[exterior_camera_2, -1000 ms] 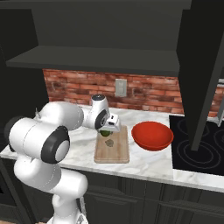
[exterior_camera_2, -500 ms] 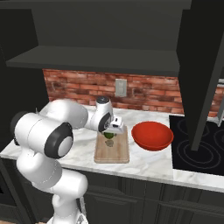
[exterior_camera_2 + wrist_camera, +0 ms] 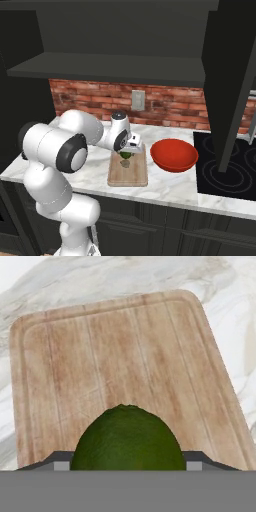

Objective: Open the cabinet. Place the bowl and condiment on the counter. Then place the lime and garlic on the cutting board.

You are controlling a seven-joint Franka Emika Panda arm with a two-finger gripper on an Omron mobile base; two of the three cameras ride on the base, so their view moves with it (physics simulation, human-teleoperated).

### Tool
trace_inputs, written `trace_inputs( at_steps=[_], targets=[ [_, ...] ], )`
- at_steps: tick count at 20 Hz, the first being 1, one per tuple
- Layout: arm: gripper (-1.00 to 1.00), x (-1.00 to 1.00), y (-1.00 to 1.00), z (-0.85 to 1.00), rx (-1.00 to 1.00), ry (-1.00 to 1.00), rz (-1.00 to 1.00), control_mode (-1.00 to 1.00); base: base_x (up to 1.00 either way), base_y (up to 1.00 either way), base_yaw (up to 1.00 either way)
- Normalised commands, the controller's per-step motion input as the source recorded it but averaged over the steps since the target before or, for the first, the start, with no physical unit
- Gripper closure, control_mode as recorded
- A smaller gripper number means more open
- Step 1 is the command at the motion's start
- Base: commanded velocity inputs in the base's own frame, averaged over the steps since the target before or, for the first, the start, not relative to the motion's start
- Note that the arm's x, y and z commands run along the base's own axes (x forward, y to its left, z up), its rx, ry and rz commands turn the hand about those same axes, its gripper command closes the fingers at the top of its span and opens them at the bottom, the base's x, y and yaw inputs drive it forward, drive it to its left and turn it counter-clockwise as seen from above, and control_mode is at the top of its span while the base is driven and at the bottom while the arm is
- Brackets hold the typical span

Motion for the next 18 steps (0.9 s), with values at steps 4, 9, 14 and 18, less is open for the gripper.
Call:
trace_inputs(
  at_steps=[4,9,14,18],
  targets=[
    [1.0,0.11,0.0,-0.12,0.0,0.0,0.0,-1.0,0.0,0.0,0.0],
    [1.0,0.12,0.0,-0.13,0.0,0.0,0.0,-1.0,0.0,0.0,0.0],
    [1.0,0.13,0.0,-0.14,0.0,0.0,0.0,-1.0,0.0,0.0,0.0],
    [1.0,0.07,0.0,-0.16,0.0,0.0,0.0,-1.0,0.0,0.0,0.0]
  ],
)
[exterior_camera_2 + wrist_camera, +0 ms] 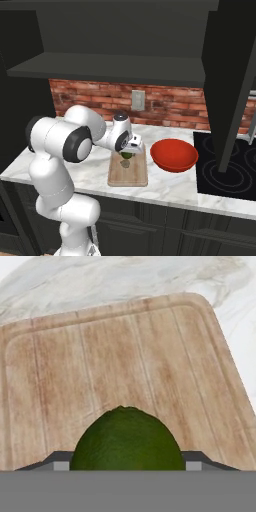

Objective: Open the cabinet. Place the bowl and condiment on the counter. Then place the lime and garlic on the cutting board.

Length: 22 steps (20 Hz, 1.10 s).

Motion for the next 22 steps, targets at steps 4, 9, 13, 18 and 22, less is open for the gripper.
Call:
trace_inputs(
  at_steps=[4,9,13,18,22],
  targets=[
    [1.0,0.01,-0.02,-0.16,0.0,0.0,0.0,-1.0,0.0,0.0,0.0],
    [-1.0,0.0,-0.08,-0.04,0.0,0.0,0.0,-1.0,0.0,0.0,0.0],
    [-1.0,-0.08,-0.12,0.02,0.0,0.0,0.0,-1.0,0.0,0.0,0.0],
    [-1.0,-0.07,-0.05,0.05,0.0,-0.01,0.0,-1.0,0.0,0.0,0.0],
    [-1.0,0.0,0.0,0.38,0.0,-0.09,-0.02,-1.0,0.0,0.0,0.0]
  ],
)
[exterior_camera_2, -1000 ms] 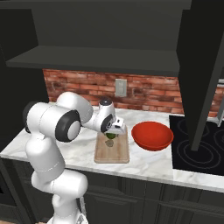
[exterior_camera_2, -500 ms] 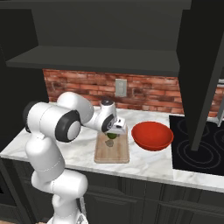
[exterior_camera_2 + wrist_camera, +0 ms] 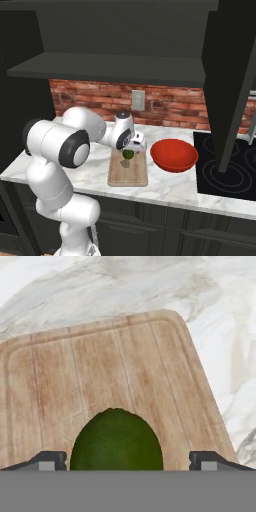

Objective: Open the cabinet. Place the bowl and condiment on the counter. Then place the lime and garlic on the cutting board.

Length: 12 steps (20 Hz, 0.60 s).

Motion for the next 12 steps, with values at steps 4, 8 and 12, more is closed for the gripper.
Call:
trace_inputs(
  at_steps=[4,8,12],
  targets=[
    [-1.0,-0.04,0.0,0.55,0.0,-0.13,-0.01,-1.0,0.0,0.0,0.0],
    [-1.0,-0.31,0.0,0.39,0.0,-0.12,-0.04,-1.0,0.0,0.0,0.0],
    [-1.0,-0.44,0.0,0.31,0.0,-0.12,-0.05,-1.0,0.0,0.0,0.0]
  ],
)
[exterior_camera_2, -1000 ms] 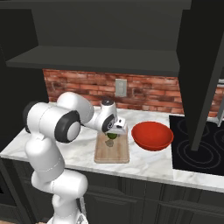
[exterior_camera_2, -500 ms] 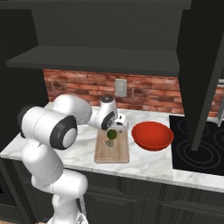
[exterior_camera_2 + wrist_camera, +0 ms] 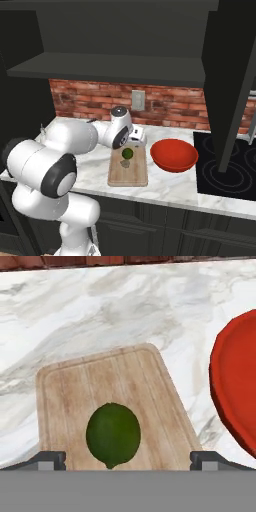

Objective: Open the cabinet. Place the bowl and condiment on the counter. Then place the lime and garlic on the cutting board.

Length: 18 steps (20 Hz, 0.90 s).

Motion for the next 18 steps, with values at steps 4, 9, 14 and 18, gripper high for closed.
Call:
trace_inputs(
  at_steps=[4,9,14,18],
  targets=[
    [-1.0,-0.51,0.01,0.43,0.0,-0.15,-0.07,-1.0,0.0,0.0,0.0],
    [-1.0,-0.52,0.07,0.59,0.0,-0.13,-0.1,-1.0,0.0,0.0,0.0],
    [-1.0,-0.62,0.12,0.55,0.0,-0.11,-0.11,-1.0,0.0,0.0,0.0],
    [-1.0,-0.69,0.19,0.59,0.0,-0.09,-0.11,-1.0,0.0,0.0,0.0]
  ],
)
